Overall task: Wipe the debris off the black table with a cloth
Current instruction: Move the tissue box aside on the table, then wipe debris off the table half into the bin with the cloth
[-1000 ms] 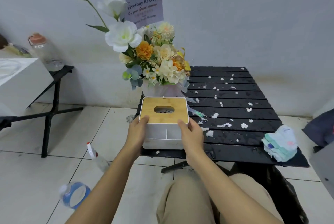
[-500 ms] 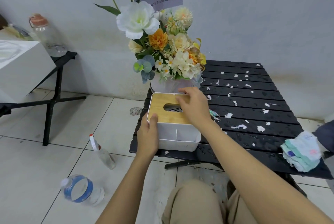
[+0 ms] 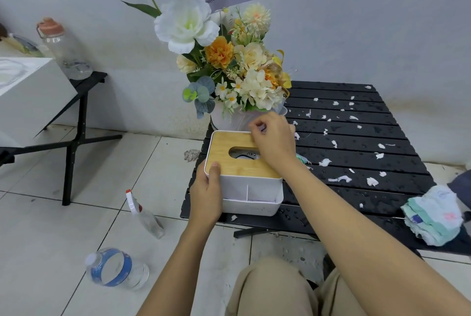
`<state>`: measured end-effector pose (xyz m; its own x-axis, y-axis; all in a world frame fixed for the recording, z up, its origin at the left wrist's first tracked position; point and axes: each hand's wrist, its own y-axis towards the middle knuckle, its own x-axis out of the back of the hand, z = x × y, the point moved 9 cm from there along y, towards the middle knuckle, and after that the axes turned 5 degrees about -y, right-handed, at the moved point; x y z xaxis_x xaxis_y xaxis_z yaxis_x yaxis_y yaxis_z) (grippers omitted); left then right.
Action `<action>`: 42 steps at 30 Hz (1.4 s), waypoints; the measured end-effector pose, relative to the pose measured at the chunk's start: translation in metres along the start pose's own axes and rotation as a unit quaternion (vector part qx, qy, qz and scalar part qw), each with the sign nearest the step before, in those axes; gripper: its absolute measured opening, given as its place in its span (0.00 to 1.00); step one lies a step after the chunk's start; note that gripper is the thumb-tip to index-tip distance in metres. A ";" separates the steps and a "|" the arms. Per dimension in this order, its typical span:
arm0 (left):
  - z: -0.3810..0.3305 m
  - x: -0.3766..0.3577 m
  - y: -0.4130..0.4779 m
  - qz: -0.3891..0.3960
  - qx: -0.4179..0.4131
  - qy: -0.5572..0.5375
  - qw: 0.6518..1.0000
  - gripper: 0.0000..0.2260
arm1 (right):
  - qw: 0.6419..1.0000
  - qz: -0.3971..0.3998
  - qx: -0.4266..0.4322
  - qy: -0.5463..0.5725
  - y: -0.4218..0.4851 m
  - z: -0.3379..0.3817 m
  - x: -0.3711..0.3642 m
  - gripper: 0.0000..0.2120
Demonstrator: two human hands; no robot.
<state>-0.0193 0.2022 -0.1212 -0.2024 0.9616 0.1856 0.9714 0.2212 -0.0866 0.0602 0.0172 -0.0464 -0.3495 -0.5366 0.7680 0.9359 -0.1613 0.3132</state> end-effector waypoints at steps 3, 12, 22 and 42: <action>-0.006 0.001 -0.001 -0.004 -0.017 0.014 1.000 0.18 | 0.995 -0.039 -0.046 0.076 -0.016 -0.033 0.024 0.06; -0.104 -0.054 -0.055 -0.052 -0.294 0.036 0.954 0.14 | 0.972 -0.038 -0.215 0.092 -0.077 -0.175 0.072 0.12; -0.084 -0.261 -0.122 0.224 -0.306 0.107 0.919 0.09 | 0.950 -0.087 -0.251 0.165 -0.088 -0.261 0.169 0.14; -0.051 -0.395 -0.019 0.295 0.139 -0.191 0.926 0.13 | 0.947 -0.056 -0.309 0.063 -0.006 -0.411 0.152 0.18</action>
<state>0.0486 -0.1900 -0.1433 0.2726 0.9044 -0.3284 0.8683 -0.3783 -0.3209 0.0198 -0.4037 -0.1608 -0.4767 -0.5750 0.6650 0.7534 -0.6569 -0.0279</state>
